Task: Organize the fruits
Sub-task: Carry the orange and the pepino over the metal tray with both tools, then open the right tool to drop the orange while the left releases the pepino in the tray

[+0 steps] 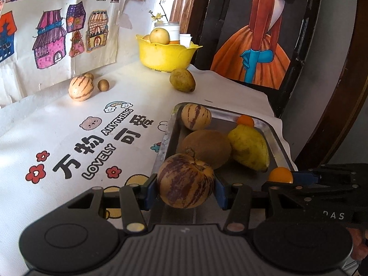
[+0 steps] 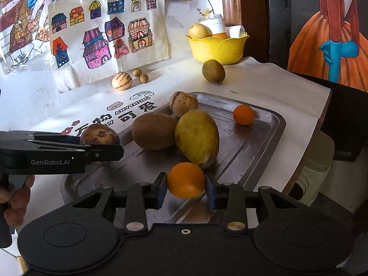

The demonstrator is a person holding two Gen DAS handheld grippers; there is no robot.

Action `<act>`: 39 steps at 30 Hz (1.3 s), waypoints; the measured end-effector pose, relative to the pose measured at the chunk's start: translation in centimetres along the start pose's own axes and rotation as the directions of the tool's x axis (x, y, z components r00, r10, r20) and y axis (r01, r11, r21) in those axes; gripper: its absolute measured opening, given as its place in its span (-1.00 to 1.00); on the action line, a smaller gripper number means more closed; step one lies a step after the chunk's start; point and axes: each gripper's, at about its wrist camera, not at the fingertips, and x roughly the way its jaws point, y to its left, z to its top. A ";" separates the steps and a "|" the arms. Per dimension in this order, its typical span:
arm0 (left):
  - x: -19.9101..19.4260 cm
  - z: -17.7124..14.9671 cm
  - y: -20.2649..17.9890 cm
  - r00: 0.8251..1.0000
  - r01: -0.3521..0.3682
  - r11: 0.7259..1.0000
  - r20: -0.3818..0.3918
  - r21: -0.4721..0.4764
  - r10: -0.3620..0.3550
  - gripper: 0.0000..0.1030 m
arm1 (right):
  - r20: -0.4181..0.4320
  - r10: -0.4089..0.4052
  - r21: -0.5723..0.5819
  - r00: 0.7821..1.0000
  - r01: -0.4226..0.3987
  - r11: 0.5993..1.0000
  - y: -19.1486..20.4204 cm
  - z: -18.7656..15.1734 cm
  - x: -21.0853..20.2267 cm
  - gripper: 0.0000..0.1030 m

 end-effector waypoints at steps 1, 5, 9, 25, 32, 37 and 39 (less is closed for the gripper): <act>0.0 0.0 0.0 1.000 0.001 1.000 0.001 0.000 -0.001 0.05 | 0.001 -0.004 -0.003 1.000 0.004 1.000 0.1 0.0 0.0 -0.28; 0.3 0.1 -0.1 1.000 -0.002 1.000 0.003 0.006 0.001 0.05 | 0.004 -0.016 -0.004 1.000 0.016 1.000 0.2 -0.1 0.3 -0.28; 0.5 0.2 -0.2 1.000 -0.008 1.000 0.007 0.017 0.008 0.05 | 0.009 -0.030 0.001 1.000 0.030 1.000 0.1 -0.2 0.6 -0.28; 0.9 0.2 -0.8 0.999 -0.036 0.998 0.012 0.055 0.036 0.06 | 0.020 -0.060 -0.021 0.998 0.061 0.998 0.5 -0.6 1.1 -0.27; 0.9 -0.1 -1.2 0.998 -0.055 0.994 0.024 0.092 0.053 0.07 | 0.031 -0.074 -0.041 0.997 0.076 0.996 0.6 -0.8 1.1 -0.27; 1.0 -0.3 -1.5 0.997 -0.069 0.990 0.031 0.120 0.065 0.07 | 0.039 -0.085 -0.055 0.996 0.087 0.995 0.7 -1.0 1.1 -0.24; 1.0 -0.4 -1.6 0.997 -0.072 0.989 0.033 0.127 0.069 0.08 | 0.042 -0.090 -0.059 0.995 0.092 0.994 0.8 -1.1 1.0 -0.23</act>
